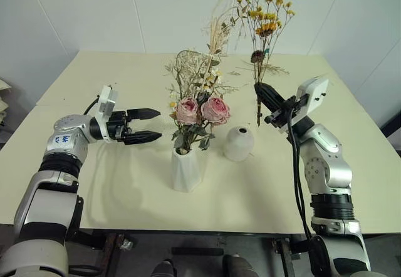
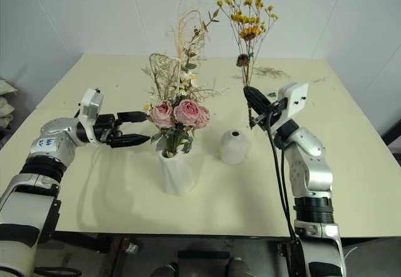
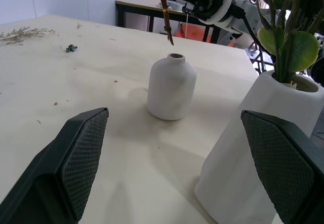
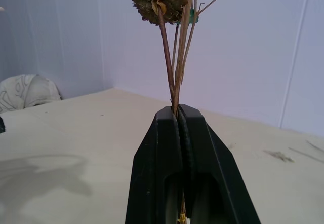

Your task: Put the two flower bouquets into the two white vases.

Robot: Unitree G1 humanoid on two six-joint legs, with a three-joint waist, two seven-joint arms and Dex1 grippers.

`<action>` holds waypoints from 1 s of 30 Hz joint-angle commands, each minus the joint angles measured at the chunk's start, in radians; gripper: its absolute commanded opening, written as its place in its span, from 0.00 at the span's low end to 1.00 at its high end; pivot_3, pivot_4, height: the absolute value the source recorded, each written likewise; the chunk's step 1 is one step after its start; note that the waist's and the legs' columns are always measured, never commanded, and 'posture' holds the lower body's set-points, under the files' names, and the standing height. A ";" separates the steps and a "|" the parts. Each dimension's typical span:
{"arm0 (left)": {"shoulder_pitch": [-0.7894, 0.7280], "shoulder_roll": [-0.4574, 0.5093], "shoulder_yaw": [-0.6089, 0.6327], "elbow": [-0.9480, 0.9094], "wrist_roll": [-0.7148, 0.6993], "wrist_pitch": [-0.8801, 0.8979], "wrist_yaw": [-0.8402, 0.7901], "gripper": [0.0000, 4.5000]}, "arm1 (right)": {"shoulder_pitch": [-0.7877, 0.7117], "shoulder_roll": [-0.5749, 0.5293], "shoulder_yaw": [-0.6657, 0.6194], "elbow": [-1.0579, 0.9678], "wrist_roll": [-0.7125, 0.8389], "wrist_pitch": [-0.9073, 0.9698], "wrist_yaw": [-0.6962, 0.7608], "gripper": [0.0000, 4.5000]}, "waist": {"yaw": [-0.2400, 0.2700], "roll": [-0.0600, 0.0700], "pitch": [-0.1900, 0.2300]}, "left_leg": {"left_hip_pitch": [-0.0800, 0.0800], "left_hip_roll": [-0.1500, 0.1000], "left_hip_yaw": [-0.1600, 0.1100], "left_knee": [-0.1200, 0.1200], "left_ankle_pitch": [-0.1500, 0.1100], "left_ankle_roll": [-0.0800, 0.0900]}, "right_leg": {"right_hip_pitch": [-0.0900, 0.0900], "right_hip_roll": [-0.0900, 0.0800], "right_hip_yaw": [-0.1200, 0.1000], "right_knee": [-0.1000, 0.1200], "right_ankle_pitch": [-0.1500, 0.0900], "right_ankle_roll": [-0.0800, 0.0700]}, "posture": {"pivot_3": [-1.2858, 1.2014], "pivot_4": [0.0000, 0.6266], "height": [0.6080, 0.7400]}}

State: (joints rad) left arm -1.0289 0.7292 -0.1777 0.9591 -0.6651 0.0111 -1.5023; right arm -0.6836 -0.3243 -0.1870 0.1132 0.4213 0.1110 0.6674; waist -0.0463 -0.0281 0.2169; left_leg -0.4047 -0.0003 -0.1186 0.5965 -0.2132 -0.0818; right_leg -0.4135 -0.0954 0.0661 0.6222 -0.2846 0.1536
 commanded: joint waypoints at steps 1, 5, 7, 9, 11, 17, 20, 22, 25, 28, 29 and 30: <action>-0.030 0.027 0.002 0.001 -0.027 -0.004 -0.112 1.00 | -0.018 0.004 0.009 -0.013 0.013 -0.043 0.030 0.01 | -0.004 0.000 0.000 | 0.000 0.000 0.000 0.000 0.000 0.000 | 0.000 0.000 0.000 0.000 0.000 0.000 | 0.52 0.24 1.00; -0.029 0.026 0.001 0.006 -0.023 -0.007 -0.112 1.00 | -0.010 0.017 0.025 -0.017 0.025 -0.054 0.044 0.01 | -0.009 0.000 0.000 | 0.000 0.000 0.000 0.000 0.000 0.000 | 0.000 0.000 0.000 0.000 0.000 0.000 | 0.52 0.24 1.00; -0.028 0.027 0.000 0.005 -0.024 -0.006 -0.112 1.00 | -0.009 0.027 0.029 -0.019 0.030 -0.055 0.047 0.01 | -0.011 0.000 0.000 | 0.000 0.000 0.000 0.000 0.000 0.000 | 0.000 0.000 0.000 0.001 0.000 0.000 | 0.52 0.24 1.00; -0.028 0.027 0.001 0.004 -0.025 -0.006 -0.112 1.00 | -0.011 0.033 0.031 -0.022 0.033 -0.055 0.050 0.01 | -0.011 0.000 0.000 | 0.000 0.000 0.000 0.000 0.000 0.000 | 0.000 0.000 0.000 0.001 0.000 0.000 | 0.52 0.24 1.00; -0.027 0.027 0.002 0.003 -0.026 -0.005 -0.112 1.00 | -0.013 0.037 0.034 -0.028 0.038 -0.051 0.053 0.01 | -0.010 0.000 0.000 | 0.000 0.000 0.000 0.000 0.000 0.000 | 0.000 0.000 0.000 0.001 0.000 0.000 | 0.52 0.24 1.00; -0.023 0.025 0.003 -0.002 -0.029 -0.004 -0.112 1.00 | -0.019 0.049 0.045 -0.025 0.051 -0.050 0.062 0.01 | -0.010 0.000 0.000 | 0.000 0.000 -0.001 0.000 0.000 0.000 | 0.000 0.000 0.000 0.001 0.000 0.000 | 0.52 0.24 1.00; -0.022 0.022 0.005 -0.001 -0.029 -0.004 -0.112 1.00 | -0.020 0.053 0.052 -0.018 0.052 -0.048 0.065 0.01 | -0.010 0.000 0.000 | 0.000 0.000 -0.001 0.000 0.000 0.000 | 0.000 0.000 0.000 0.001 0.000 0.000 | 0.52 0.24 1.00; -0.021 0.022 0.007 -0.002 -0.029 -0.004 -0.112 1.00 | -0.016 0.055 0.054 -0.008 0.049 -0.051 0.068 0.01 | -0.010 0.000 0.000 | 0.000 0.000 -0.001 0.000 0.000 0.000 | 0.000 0.000 0.000 0.001 0.000 0.000 | 0.52 0.24 1.00; -0.018 0.025 0.008 -0.005 -0.032 -0.001 -0.112 1.00 | -0.009 0.057 0.052 0.014 0.043 -0.061 0.071 0.01 | -0.010 0.000 0.000 | 0.000 0.000 -0.001 0.000 0.000 0.000 | 0.000 0.000 0.000 0.002 0.000 0.000 | 0.52 0.24 1.00; -0.016 0.025 0.009 -0.006 -0.033 0.000 -0.112 1.00 | -0.011 0.060 0.051 0.028 0.040 -0.070 0.071 0.01 | -0.010 0.000 0.000 | 0.000 0.000 -0.001 0.000 0.000 0.000 | 0.000 0.000 0.000 0.002 0.000 0.000 | 0.52 0.24 1.00; -0.015 0.027 0.008 -0.008 -0.034 0.000 -0.112 1.00 | -0.011 0.061 0.051 0.027 0.040 -0.071 0.070 0.01 | -0.010 0.000 0.000 | 0.000 0.000 -0.001 0.000 0.000 0.000 | 0.000 0.000 0.000 0.002 0.000 0.000 | 0.52 0.24 1.00; -0.013 0.028 0.008 -0.013 -0.037 0.004 -0.112 1.00 | -0.014 0.065 0.053 0.035 0.040 -0.073 0.069 0.01 | -0.010 0.000 0.000 | 0.000 0.000 -0.001 0.000 0.000 0.000 | 0.000 0.000 0.000 0.002 0.000 0.000 | 0.52 0.24 1.00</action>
State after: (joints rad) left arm -1.0288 0.7301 -0.1796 0.9606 -0.6720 0.0122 -1.5023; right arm -0.6865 -0.2658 -0.1321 0.1498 0.4527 0.0491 0.7297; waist -0.0561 -0.0281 0.2168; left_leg -0.4044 -0.0003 -0.1193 0.5965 -0.2130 -0.0817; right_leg -0.4135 -0.0951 0.0661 0.6238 -0.2846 0.1535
